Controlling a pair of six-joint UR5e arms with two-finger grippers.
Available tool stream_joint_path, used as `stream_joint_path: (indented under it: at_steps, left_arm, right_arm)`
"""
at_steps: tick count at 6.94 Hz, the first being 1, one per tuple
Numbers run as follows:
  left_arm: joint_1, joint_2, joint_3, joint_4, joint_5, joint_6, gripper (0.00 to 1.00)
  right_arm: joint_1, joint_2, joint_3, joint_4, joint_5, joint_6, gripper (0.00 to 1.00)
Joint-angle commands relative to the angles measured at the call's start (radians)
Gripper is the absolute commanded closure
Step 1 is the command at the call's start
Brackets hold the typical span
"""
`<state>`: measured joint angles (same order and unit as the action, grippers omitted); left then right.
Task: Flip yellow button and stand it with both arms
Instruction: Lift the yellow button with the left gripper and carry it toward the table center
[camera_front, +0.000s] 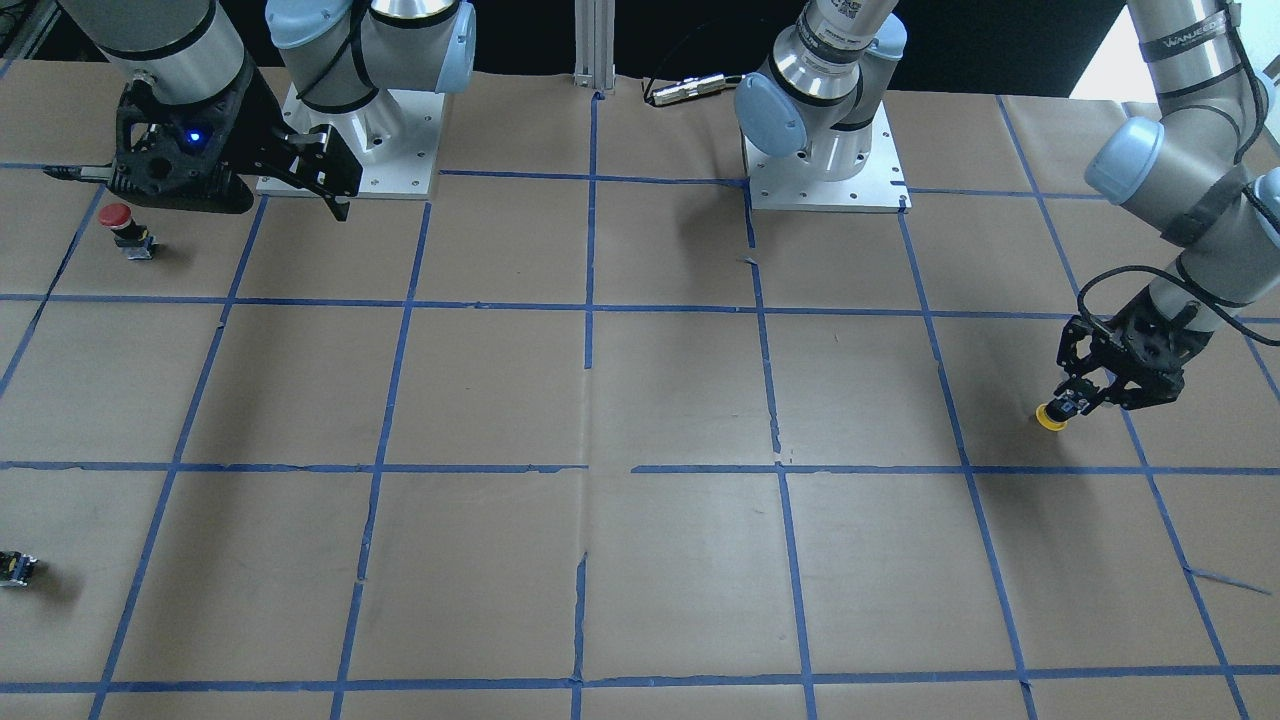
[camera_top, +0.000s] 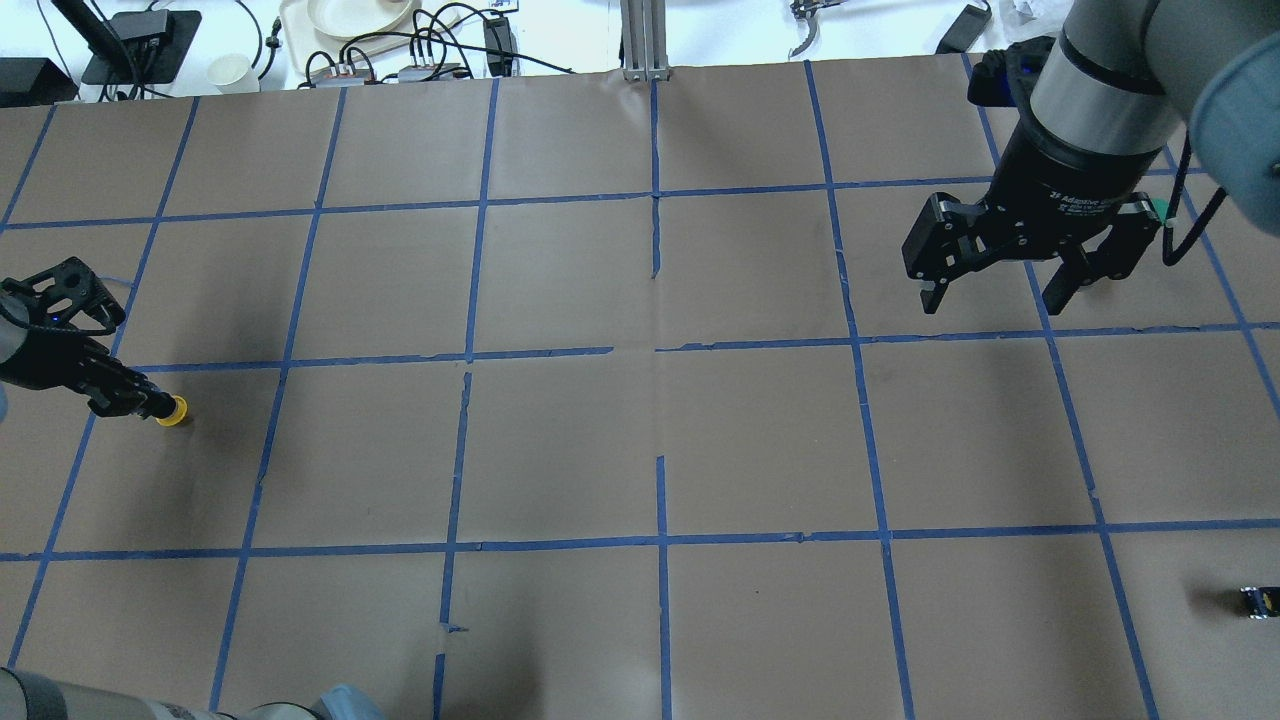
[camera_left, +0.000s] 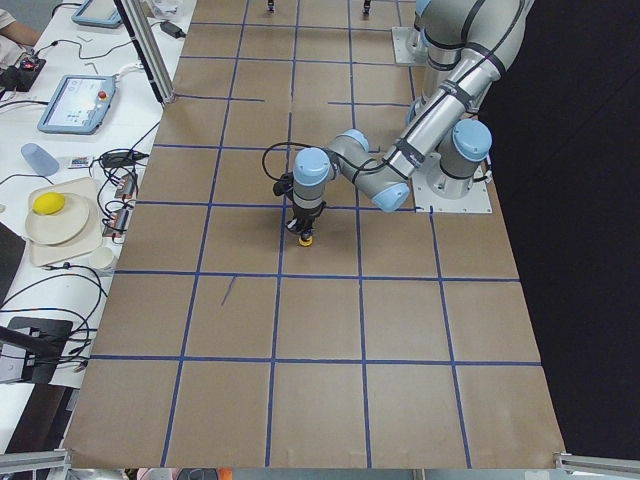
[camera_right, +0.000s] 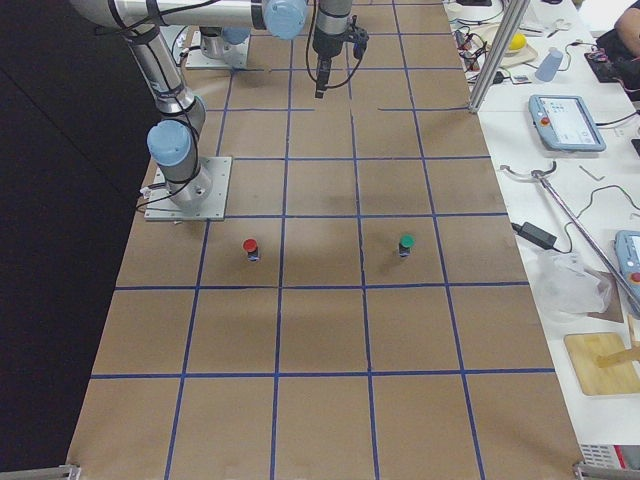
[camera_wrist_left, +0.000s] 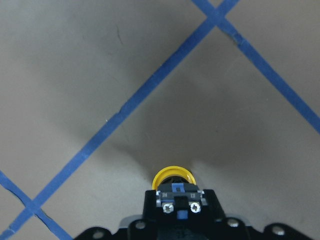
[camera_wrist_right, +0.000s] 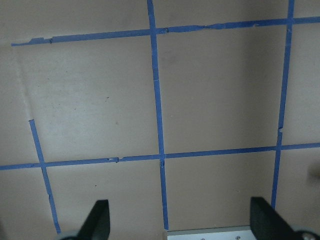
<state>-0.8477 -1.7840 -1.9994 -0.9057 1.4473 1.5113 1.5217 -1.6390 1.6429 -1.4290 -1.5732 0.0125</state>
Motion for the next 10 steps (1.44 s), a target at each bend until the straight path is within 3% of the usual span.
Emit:
stream_joint_path:
  at_steps: [1,4,5,7,8,10]
  left_arm:
    - [-0.045,0.117,0.002,-0.203,-0.135,-0.133,0.87]
    - [-0.238,0.24,0.005,-0.502,-0.31,-0.349,0.87]
    - [-0.325,0.28,0.004,-0.527,-0.405,-0.555,0.87]
    - [-0.437,0.355,0.008,-0.632,-0.574,-0.752,0.87]
    - [-0.453,0.379,0.004,-0.653,-0.711,-0.873,0.87]
    - [-0.549,0.391,0.005,-0.625,-0.944,-1.184,0.87]
  right_arm:
    - [-0.005,0.004,0.0,-0.004,0.001,0.001,0.0]
    - [-0.009,0.01,-0.002,-0.125,0.018,0.017,0.0]
    - [-0.014,0.02,-0.005,-0.119,0.031,0.083,0.0]
    - [-0.049,0.034,-0.015,-0.111,0.228,0.267,0.0]
    - [-0.067,0.036,-0.015,-0.111,0.325,0.365,0.0]
    - [-0.081,0.056,-0.015,-0.107,0.469,0.502,0.0]
